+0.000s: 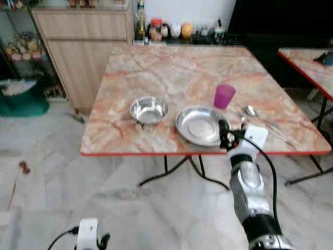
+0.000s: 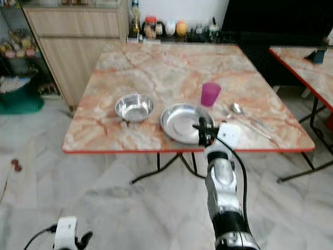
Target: Setting the table
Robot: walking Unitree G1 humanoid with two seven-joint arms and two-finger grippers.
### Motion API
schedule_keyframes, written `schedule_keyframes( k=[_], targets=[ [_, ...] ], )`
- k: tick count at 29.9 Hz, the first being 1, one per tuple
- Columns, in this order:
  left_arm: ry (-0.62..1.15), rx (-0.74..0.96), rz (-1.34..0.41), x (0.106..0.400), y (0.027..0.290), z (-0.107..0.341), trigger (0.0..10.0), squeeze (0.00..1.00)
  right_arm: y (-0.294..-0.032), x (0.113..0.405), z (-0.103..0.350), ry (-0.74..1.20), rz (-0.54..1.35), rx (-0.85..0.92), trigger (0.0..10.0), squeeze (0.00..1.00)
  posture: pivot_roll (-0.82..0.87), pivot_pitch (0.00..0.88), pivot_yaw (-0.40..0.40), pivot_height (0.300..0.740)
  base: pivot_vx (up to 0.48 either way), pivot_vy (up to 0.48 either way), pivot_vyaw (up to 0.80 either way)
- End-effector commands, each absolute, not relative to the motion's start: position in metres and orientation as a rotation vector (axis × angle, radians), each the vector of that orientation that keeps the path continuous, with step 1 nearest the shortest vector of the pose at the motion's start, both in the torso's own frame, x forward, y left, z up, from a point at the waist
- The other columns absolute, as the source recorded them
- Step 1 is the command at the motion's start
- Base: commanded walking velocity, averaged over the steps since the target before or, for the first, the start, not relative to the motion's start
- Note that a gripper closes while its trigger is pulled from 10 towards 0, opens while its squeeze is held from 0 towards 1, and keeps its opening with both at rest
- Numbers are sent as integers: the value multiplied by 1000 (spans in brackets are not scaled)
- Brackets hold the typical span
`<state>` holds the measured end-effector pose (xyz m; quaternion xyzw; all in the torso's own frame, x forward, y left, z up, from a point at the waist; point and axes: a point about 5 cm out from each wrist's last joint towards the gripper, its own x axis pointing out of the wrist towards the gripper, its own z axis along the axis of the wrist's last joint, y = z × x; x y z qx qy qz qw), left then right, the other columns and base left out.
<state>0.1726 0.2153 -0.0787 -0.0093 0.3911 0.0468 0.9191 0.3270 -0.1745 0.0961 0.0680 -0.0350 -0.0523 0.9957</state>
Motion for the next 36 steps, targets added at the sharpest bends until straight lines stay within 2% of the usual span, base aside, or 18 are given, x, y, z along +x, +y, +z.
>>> schedule_keyframes(
  k=[1, 14, 18, 27, 36],
  targets=[
    [801, -26, 101, 171, 217, -79, 10000, 0, -173, 329, 99, -81, -100, 135, 10000, 0, -38, 0, -81, 740, 292, 0, 0],
    [805, -24, 97, 172, 216, -79, 10000, 0, -169, 330, 98, -72, -92, 130, 10000, 0, -37, 0, -81, 740, 294, 0, 0],
    [804, -18, 101, 173, 215, -79, 10000, 0, -169, 330, 97, -71, -99, 141, 10000, 0, -37, 0, -81, 740, 0, 0, 0],
    [814, -17, 104, 170, 215, -80, 10000, 0, -177, 324, 93, -64, -130, 164, 10000, 0, -39, 0, -84, 740, 0, 0, -653],
    [815, -15, 93, 170, 214, -80, 10000, 0, -195, 320, 85, -6, -179, 277, 10000, 0, -41, 0, -84, 740, 0, 0, 0]
  ],
)
